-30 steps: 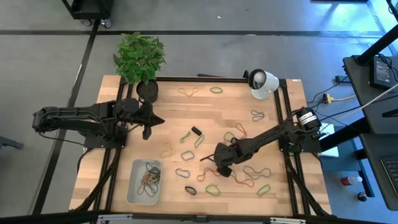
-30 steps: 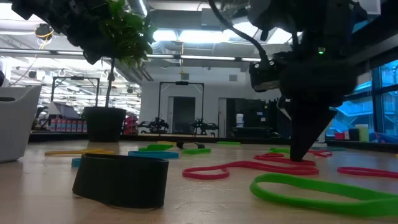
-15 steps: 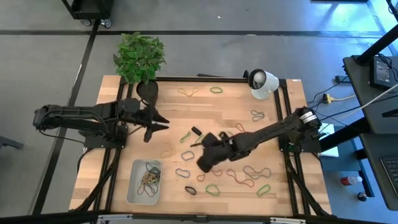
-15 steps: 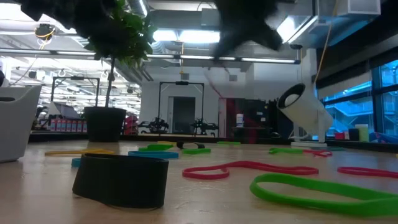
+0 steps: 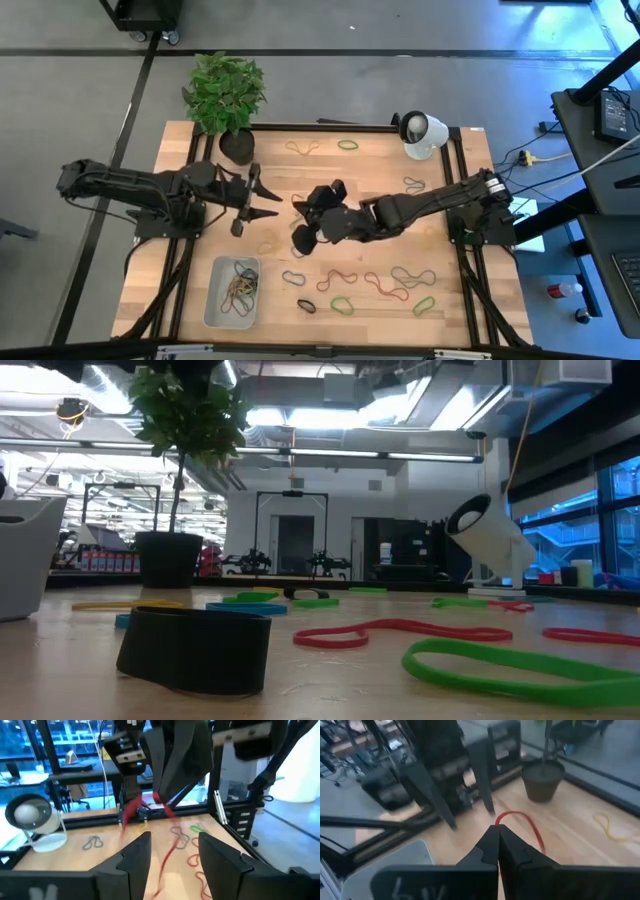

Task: Pick and place rubber bands into bin
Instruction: Put the red rubber band into the bin

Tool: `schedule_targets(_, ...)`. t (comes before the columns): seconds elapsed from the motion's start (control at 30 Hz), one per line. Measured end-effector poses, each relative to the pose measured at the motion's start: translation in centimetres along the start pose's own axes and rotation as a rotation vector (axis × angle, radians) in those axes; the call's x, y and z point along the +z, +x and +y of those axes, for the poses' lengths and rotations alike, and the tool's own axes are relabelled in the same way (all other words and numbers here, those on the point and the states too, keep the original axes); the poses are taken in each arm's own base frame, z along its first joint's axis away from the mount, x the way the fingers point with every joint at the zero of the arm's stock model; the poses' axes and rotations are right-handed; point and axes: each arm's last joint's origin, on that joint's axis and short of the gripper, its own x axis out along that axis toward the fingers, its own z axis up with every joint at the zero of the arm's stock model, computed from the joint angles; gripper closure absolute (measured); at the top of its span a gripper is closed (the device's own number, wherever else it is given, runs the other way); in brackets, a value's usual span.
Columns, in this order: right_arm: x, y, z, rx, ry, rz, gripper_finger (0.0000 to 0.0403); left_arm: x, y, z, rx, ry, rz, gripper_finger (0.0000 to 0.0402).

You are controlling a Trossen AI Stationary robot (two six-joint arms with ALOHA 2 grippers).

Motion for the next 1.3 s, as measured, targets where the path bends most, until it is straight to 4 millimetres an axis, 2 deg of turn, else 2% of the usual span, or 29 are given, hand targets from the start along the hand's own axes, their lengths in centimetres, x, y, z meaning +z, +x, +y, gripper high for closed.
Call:
schedule_targets(0.4, 0.2, 0.1, 0.2, 0.019, -0.037, -0.034, 0.0403, -0.2, 2.3, -0.4, 0.000, 0.017, -0.062, 0.0242)
schedule_targets(0.57, 0.1, 0.1, 0.2, 0.020, -0.067, -0.031, 0.0403, -0.8, 3.2, -0.5, 0.044, 0.011, -0.027, 0.0242)
schedule_targets(0.93, 0.2, 0.2, 0.2, 0.017, -0.167, -0.036, 0.0403, -1.4, 4.7, -1.0, 0.024, -0.085, -0.050, 0.0246)
schedule_targets(1.07, 0.1, 0.2, 0.1, 0.014, -0.178, -0.030, 0.0403, -1.7, 5.0, -1.0, 0.023, -0.120, -0.031, 0.0276)
schedule_targets(1.23, 0.0, 0.2, 0.0, 0.007, -0.191, -0.016, 0.0403, -1.8, 5.0, -1.2, 0.001, -0.129, -0.027, 0.0368)
schedule_targets(1.3, -0.2, 0.2, -0.1, -0.002, -0.202, 0.001, 0.0403, -1.6, 4.9, -1.5, 0.001, -0.136, -0.035, 0.0390)
